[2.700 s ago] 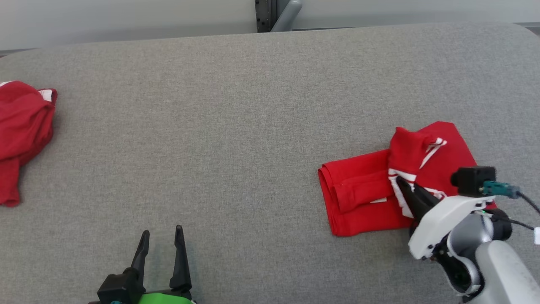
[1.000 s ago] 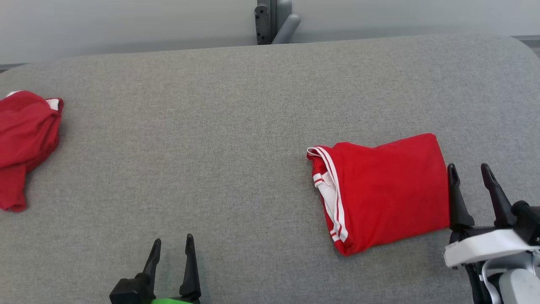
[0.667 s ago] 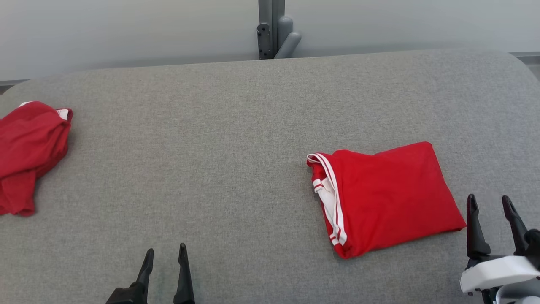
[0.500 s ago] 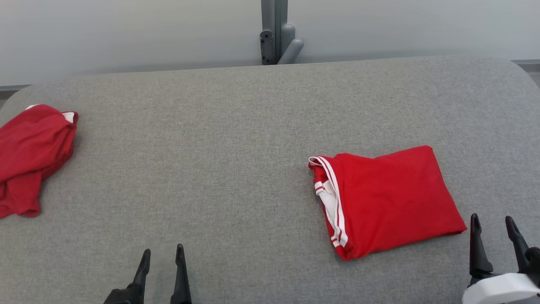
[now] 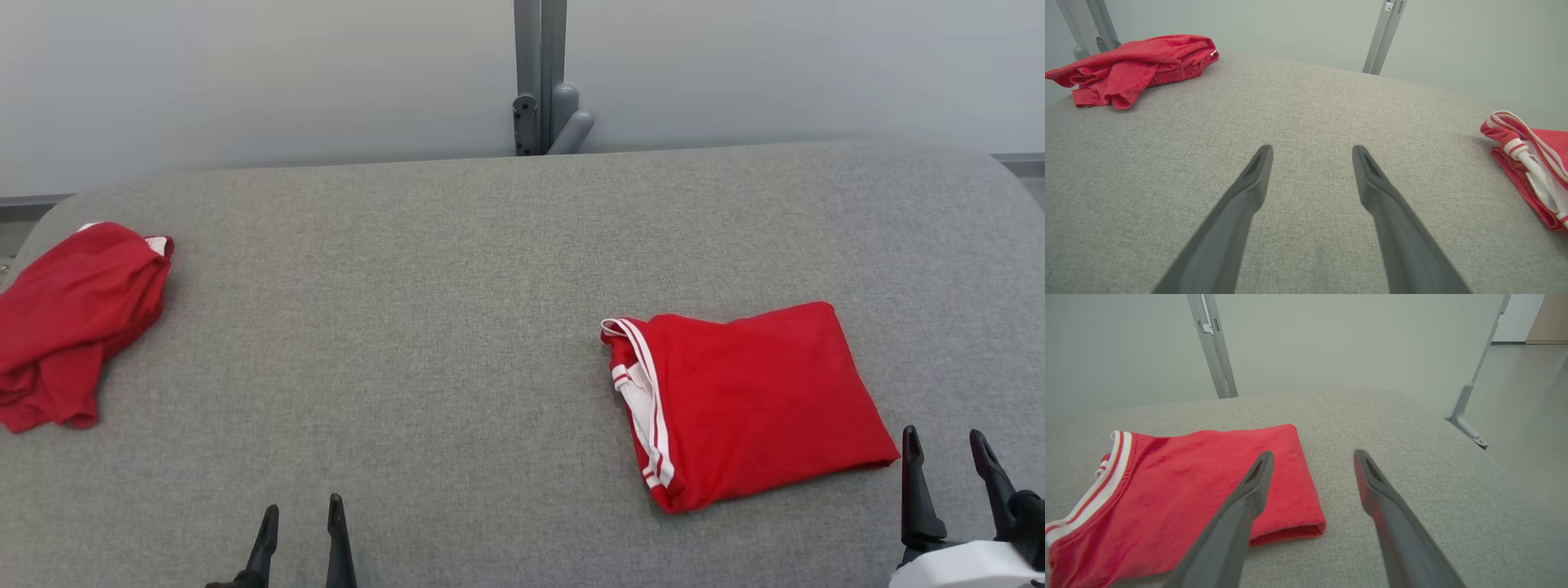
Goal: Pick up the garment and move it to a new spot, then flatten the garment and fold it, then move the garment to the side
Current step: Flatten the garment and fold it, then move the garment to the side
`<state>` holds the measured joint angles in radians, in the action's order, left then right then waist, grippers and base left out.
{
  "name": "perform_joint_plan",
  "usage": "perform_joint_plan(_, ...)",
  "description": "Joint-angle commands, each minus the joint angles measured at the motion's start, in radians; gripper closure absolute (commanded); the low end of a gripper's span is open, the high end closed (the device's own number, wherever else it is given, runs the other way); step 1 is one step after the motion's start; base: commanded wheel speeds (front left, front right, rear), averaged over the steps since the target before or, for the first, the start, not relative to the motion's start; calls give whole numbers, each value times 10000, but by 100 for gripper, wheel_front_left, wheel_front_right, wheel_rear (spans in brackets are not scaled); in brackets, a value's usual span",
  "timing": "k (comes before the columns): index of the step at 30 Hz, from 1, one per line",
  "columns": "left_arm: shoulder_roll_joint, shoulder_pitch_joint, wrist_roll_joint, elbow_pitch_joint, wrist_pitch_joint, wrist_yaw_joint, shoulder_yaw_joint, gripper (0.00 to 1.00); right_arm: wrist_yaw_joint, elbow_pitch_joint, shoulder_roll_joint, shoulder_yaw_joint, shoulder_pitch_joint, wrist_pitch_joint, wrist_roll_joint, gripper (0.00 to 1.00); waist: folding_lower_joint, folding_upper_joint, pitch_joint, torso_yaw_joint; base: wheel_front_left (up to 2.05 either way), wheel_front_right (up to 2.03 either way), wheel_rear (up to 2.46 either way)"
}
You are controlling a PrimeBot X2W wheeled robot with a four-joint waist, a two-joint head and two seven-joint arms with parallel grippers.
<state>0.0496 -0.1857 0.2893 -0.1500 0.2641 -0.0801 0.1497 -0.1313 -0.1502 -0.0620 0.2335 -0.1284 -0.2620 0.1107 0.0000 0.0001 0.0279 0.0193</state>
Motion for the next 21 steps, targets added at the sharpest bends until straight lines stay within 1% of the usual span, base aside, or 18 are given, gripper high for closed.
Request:
perform_joint_plan(1, 23, -225, -113, -17, 1, 43, -11, 0, 11, 59, -12, -80, -122, -38, -72, 0, 0, -1, -115, 11, 0, 0, 0)
perform_joint_plan(10, 23, -312, -272, -177, 1, 246, 19, 0, 11, 48, -38, -598, -109, -39, -64, 0, 0, -1, -256, 144, 0, 0, 0)
perform_joint_plan(21, 23, -262, -372, -242, 1, 334, -10, 0, 11, 67, -10, -771, 40, -39, 124, 0, 0, -1, -303, 248, 0, 0, 0)
